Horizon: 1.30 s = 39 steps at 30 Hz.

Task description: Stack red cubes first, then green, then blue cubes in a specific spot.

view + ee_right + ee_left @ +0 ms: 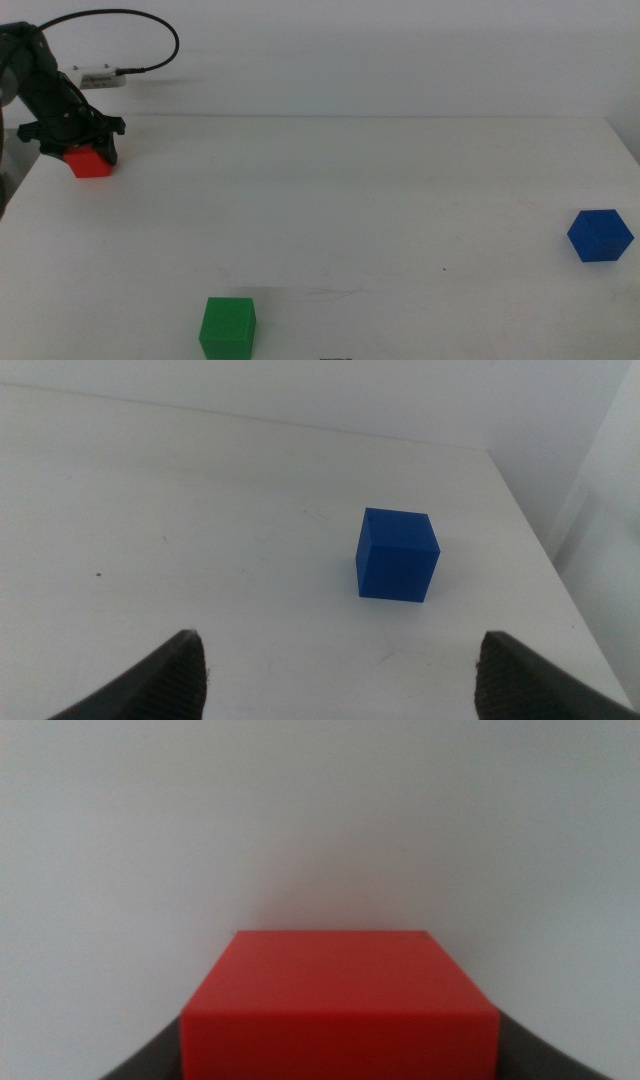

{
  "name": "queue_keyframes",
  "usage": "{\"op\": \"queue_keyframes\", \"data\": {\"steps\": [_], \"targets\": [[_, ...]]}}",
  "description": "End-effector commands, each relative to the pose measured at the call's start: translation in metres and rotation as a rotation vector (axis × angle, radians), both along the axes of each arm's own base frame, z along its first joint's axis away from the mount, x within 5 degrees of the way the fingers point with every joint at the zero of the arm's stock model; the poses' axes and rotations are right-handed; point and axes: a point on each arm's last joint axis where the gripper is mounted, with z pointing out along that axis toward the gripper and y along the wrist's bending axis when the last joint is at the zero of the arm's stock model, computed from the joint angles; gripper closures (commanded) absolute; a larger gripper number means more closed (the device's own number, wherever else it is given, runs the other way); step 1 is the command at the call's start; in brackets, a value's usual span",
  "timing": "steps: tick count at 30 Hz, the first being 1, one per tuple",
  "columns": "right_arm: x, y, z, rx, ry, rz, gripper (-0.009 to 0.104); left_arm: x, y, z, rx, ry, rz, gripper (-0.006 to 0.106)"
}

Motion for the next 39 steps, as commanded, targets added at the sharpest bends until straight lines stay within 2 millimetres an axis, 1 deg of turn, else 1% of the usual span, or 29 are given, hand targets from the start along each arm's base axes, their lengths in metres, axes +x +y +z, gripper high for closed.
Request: {"op": "queue_keyframes", "data": {"steps": [1, 6, 10, 13, 15, 17, 19, 23, 24, 27, 28, 31, 35, 39], "targets": [[-0.001, 0.0, 0.014, -0.023, -0.119, 0.007, 0.013, -0.006, -0.004, 0.068, -0.019, -0.139, 0.01, 0.102], [-0.001, 0.0, 0.014, -0.023, -0.119, 0.007, 0.013, -0.023, -0.009, 0.102, -0.024, -0.111, -0.004, 0.102], [-0.001, 0.0, 0.014, -0.023, -0.119, 0.007, 0.013, -0.04, -0.03, 0.127, -0.016, -0.112, 0.005, 0.102], [-0.001, 0.0, 0.014, -0.023, -0.119, 0.007, 0.013, -0.06, -0.052, 0.138, 0.003, -0.087, 0.029, 0.102], [-0.001, 0.0, 0.014, -0.023, -0.119, 0.007, 0.013, -0.077, -0.07, 0.151, 0.021, -0.12, 0.027, 0.102], [-0.001, 0.0, 0.014, -0.023, -0.119, 0.007, 0.013, -0.095, -0.091, 0.16, 0.037, -0.16, 0.024, 0.102], [-0.001, 0.0, 0.014, -0.023, -0.119, 0.007, 0.013, -0.112, -0.115, 0.165, 0.026, -0.194, 0.035, 0.102], [-0.001, 0.0, 0.014, -0.023, -0.119, 0.007, 0.013, -0.148, -0.16, 0.165, -0.016, -0.174, 0.055, 0.102], [-0.001, 0.0, 0.014, -0.023, -0.119, 0.007, 0.013, -0.155, -0.172, 0.165, -0.03, -0.162, 0.059, 0.102], [-0.001, 0.0, 0.014, -0.023, -0.119, 0.007, 0.013, -0.168, -0.208, 0.162, -0.038, -0.128, 0.025, 0.102], [-0.001, 0.0, 0.014, -0.023, -0.119, 0.007, 0.013, -0.171, -0.217, 0.162, -0.024, -0.131, -0.002, 0.102], [-0.001, 0.0, 0.014, -0.023, -0.119, 0.007, 0.013, -0.176, -0.251, 0.157, -0.059, -0.132, -0.03, 0.102], [-0.001, 0.0, 0.014, -0.023, -0.119, 0.007, 0.013, -0.178, -0.295, 0.149, -0.092, -0.129, -0.058, 0.102], [-0.001, 0.0, 0.014, -0.023, -0.119, 0.007, 0.013, -0.173, -0.326, 0.136, -0.092, -0.124, -0.107, 0.102]]}}
